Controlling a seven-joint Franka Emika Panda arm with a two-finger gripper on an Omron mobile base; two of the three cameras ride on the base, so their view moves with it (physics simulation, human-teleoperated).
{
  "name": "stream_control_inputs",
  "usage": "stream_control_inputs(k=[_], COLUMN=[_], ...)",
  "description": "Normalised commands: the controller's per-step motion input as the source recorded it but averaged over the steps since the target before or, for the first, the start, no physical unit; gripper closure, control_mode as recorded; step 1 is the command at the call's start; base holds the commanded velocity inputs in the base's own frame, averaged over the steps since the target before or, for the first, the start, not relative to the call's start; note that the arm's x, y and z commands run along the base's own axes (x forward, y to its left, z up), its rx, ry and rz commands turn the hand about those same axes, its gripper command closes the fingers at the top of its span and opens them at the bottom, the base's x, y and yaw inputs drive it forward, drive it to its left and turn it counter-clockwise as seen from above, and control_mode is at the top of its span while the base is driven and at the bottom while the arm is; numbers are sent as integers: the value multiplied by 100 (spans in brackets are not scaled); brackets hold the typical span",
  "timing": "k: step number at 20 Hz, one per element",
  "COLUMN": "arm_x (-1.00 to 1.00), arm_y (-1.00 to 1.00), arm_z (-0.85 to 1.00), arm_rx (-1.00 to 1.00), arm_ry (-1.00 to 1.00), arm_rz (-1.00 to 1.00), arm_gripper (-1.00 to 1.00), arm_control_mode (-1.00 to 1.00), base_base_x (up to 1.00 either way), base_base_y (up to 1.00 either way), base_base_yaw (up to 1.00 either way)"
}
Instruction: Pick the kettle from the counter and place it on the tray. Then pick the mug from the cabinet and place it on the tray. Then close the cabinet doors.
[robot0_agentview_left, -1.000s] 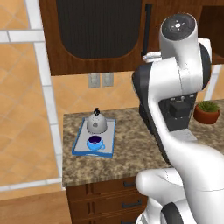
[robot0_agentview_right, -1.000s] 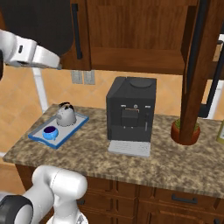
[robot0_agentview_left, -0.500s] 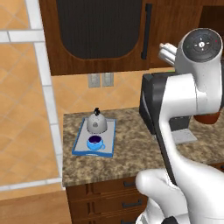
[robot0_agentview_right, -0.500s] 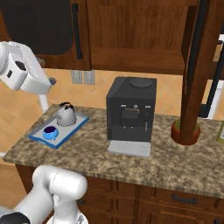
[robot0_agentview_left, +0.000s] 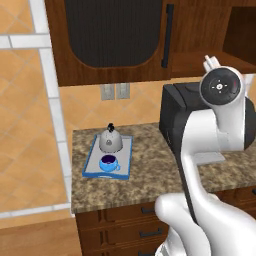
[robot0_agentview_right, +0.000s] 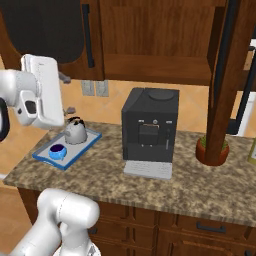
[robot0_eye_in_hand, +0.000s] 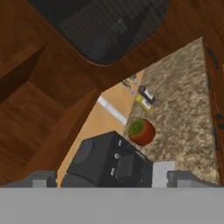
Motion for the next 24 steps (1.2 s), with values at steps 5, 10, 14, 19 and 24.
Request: stream_control_inputs(k=[5,10,14,19,24], arm_x=[-33,-38,-28,-20,-17], arm_y=[-31,-42,-54,-77,-76], arm_z=[0,0,0,0,0], arm_rx=[15,15,10,10,3], arm_ry=[-15,-14,-8,-11,-2], arm_rz=[-18,-22,-30,-27,-23], arm_gripper=[-100,-100,-100,-100,-100], arm_control_mode=[-100,-100,-100,-100,-100], base_base_x=[0,0,0,0,0], base_base_y=[0,0,0,0,0], base_base_yaw=[0,0,0,0,0])
